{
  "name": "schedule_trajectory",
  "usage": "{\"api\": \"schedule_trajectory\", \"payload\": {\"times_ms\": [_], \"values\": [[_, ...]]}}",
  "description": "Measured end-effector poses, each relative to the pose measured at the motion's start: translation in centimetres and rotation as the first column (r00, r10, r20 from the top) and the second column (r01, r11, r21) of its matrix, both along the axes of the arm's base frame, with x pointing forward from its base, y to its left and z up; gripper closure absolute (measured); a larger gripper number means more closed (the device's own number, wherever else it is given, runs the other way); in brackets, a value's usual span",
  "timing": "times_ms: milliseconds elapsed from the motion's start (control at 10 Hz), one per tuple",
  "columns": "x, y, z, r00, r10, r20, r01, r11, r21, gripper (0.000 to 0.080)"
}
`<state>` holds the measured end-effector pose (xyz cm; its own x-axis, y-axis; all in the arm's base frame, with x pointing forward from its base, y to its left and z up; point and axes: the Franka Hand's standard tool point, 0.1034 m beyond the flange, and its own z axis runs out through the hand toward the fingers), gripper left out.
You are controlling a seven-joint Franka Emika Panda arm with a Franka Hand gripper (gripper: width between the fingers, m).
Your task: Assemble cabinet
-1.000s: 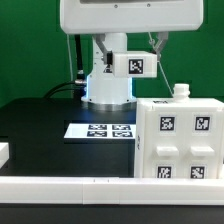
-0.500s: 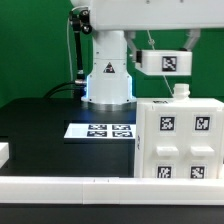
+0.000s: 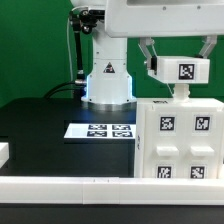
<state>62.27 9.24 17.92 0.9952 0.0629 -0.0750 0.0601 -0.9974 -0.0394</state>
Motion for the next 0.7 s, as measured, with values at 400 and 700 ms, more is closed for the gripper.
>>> {"api": "schedule_trajectory", "payload": {"times_ms": [400, 700], "values": [[1.25, 0.77, -0.71, 0.999, 0.003, 0.049, -0.003, 1.000, 0.003, 0.0246], [1.27, 0.73, -0.67, 0.999, 0.002, 0.050, -0.002, 1.000, 0.003, 0.0246]]}}
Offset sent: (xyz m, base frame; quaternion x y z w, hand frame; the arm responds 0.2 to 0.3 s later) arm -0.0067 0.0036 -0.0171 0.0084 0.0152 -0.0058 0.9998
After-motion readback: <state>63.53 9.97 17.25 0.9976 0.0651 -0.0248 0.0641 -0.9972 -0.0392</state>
